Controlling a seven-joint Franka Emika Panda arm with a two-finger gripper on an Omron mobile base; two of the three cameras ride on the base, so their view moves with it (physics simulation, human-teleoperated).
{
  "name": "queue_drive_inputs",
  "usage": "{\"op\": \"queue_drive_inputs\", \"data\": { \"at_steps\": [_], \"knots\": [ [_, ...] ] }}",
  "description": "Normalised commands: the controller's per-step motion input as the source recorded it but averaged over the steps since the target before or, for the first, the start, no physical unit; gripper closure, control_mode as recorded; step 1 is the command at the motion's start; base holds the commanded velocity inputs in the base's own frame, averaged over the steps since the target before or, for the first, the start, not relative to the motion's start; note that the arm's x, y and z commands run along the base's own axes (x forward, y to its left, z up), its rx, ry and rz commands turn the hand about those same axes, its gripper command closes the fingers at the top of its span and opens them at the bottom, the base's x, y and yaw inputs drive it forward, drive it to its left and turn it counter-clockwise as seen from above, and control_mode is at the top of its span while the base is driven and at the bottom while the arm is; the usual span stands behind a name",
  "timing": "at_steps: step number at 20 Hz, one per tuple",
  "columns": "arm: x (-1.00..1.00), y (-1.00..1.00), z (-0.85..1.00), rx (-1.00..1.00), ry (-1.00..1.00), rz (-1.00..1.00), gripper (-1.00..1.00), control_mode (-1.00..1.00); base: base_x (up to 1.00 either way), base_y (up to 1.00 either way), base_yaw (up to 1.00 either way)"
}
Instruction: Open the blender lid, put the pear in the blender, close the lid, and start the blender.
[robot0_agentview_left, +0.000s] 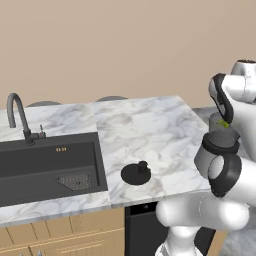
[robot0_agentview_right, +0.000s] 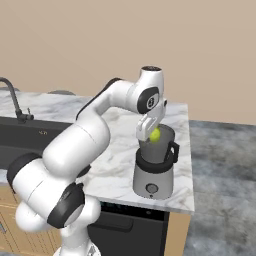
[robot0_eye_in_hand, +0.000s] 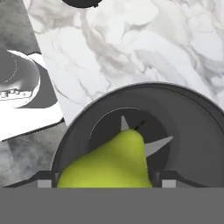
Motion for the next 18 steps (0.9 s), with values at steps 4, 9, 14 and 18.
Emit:
{"op": "queue_drive_inputs", "data": {
  "at_steps": [4,9,14,18],
  "knots": [
    [0.0,0.0,-0.09,0.0,0.0,0.0,-1.0,-1.0,0.0,0.0,0.0],
    [-0.13,0.0,0.29,0.0,-0.05,-0.01,-1.0,-1.0,0.0,0.0,0.0],
    [-0.54,0.5,0.81,-0.05,-0.25,-0.09,-1.0,-1.0,0.0,0.0,0.0],
    [-0.69,0.98,0.13,-0.09,-0.14,-0.25,-1.0,-1.0,0.0,0.0,0.0]
  ]
}}
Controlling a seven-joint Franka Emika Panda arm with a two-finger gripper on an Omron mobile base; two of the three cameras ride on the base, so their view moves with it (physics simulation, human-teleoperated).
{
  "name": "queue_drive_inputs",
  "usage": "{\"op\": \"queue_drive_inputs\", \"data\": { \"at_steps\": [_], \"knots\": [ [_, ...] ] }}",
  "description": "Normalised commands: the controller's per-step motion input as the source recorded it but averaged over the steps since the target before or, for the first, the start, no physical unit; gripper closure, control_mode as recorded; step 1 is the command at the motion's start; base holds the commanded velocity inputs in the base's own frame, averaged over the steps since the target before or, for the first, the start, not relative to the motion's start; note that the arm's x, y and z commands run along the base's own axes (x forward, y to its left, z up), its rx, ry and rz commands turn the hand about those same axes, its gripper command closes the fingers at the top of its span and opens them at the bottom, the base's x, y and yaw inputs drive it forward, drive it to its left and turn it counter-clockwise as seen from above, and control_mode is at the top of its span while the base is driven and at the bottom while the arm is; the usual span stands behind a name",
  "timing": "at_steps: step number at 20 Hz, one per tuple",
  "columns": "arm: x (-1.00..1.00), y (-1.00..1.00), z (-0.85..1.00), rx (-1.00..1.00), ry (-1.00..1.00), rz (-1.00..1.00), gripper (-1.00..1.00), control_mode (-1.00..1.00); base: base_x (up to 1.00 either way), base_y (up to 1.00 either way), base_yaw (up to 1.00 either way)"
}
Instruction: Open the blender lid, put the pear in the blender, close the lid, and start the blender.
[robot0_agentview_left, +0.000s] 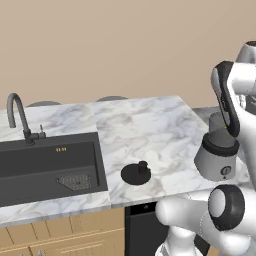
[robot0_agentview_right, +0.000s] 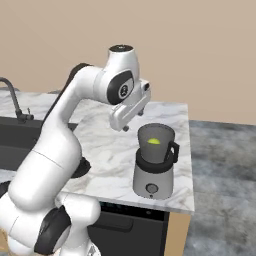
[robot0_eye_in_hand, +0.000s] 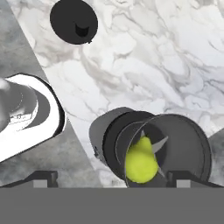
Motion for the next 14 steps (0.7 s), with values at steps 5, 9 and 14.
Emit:
{"op": "queue_drive_inputs", "data": {
  "at_steps": [5,9,14],
  "knots": [
    [-0.34,1.0,-0.46,-0.06,0.04,-0.24,-1.0,-1.0,0.0,0.0,0.0],
    [-0.18,1.0,-0.74,-0.01,0.1,-0.16,-1.0,-1.0,0.0,0.0,0.0],
    [-0.03,1.0,-0.6,0.0,0.11,-0.14,-1.0,-1.0,0.0,0.0,0.0]
  ]
}}
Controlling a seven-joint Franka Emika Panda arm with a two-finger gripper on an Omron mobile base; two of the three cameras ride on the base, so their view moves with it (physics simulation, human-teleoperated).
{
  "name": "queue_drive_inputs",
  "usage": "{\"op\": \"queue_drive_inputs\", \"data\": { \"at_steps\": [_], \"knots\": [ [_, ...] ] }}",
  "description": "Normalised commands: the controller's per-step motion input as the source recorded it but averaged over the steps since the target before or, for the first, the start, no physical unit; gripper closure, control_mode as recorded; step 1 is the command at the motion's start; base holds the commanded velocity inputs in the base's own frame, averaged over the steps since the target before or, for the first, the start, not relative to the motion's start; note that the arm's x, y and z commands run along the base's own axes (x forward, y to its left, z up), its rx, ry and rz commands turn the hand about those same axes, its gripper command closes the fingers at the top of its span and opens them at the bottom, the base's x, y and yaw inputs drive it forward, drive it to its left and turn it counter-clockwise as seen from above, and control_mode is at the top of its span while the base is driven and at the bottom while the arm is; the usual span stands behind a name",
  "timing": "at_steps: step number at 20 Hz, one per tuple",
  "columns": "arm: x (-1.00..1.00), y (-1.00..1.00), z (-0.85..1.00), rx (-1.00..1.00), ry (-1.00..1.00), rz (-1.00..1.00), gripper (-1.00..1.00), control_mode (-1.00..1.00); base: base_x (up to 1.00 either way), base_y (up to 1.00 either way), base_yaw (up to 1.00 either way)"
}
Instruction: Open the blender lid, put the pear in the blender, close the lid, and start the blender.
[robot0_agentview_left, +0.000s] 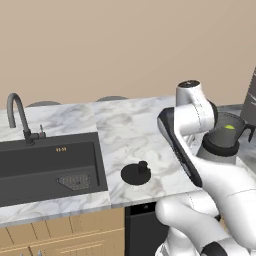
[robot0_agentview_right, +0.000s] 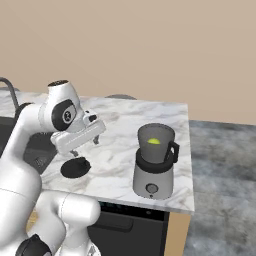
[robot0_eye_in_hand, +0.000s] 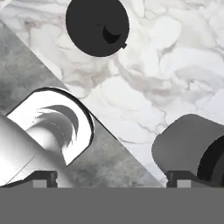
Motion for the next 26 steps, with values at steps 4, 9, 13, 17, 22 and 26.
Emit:
{"op": "queue_drive_inputs", "data": {
  "at_steps": [4,9,13,17,22,26],
  "knots": [
    [0.19,0.87,-0.52,0.0,0.11,-0.02,-1.0,-1.0,0.0,0.0,0.0],
    [0.34,0.58,-0.49,0.01,0.09,0.0,-1.0,-1.0,0.0,0.0,0.0],
    [0.38,0.36,-0.43,0.0,0.09,0.0,-1.0,-1.0,0.0,0.0,0.0],
    [0.37,0.23,-0.34,0.0,0.09,0.0,-1.0,-1.0,0.0,0.0,0.0],
    [0.41,0.12,-0.37,0.02,0.05,0.0,-1.0,-1.0,0.0,0.0,0.0],
    [0.39,0.03,-0.35,0.05,0.0,0.0,-1.0,-1.0,0.0,0.0,0.0]
  ]
}}
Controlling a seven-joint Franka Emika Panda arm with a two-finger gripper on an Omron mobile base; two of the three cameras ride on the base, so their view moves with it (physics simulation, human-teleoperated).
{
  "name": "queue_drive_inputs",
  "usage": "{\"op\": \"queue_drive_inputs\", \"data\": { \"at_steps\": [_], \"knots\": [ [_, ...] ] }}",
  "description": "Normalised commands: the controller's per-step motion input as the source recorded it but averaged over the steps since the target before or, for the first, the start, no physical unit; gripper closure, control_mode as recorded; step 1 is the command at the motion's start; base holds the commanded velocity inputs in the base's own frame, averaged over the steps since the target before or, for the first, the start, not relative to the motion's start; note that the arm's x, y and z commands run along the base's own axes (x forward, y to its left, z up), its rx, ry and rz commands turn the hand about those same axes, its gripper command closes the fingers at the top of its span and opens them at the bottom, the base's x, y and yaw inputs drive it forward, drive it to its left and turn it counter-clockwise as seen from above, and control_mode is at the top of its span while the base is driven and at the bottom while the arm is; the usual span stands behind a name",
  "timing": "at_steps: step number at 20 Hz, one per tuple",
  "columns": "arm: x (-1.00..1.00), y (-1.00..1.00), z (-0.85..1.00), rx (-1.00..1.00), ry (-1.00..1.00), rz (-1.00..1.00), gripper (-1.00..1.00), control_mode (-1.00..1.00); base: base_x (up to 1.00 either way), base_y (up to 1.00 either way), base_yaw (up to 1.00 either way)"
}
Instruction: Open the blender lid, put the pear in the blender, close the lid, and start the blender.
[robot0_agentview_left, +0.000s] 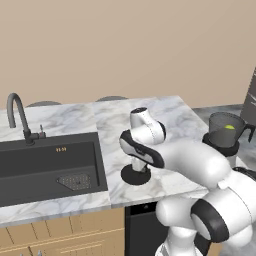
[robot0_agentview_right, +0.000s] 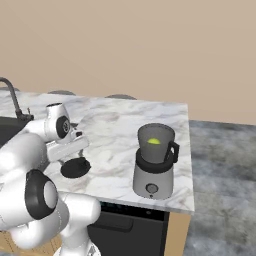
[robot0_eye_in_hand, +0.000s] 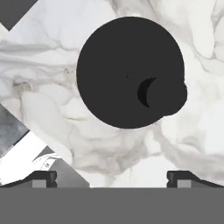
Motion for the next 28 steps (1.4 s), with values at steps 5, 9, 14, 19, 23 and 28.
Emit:
{"op": "queue_drive_inputs", "data": {
  "at_steps": [5,9,14,19,23,28],
  "knots": [
    [0.31,0.0,-0.31,0.07,0.0,0.0,-1.0,-1.0,0.0,0.0,0.0],
    [0.22,0.0,-0.29,0.08,0.0,0.0,-1.0,-1.0,0.0,0.0,0.0],
    [0.2,0.0,-0.12,0.1,-0.02,0.0,-1.0,-1.0,0.0,0.0,0.0],
    [0.21,0.0,-0.16,0.09,-0.04,0.0,-1.0,-1.0,0.0,0.0,0.0],
    [0.19,0.0,-0.26,0.07,0.0,0.0,-1.0,-1.0,0.0,0.0,0.0],
    [0.12,0.0,-0.2,0.02,0.0,0.0,-1.0,-1.0,0.0,0.0,0.0]
  ]
}}
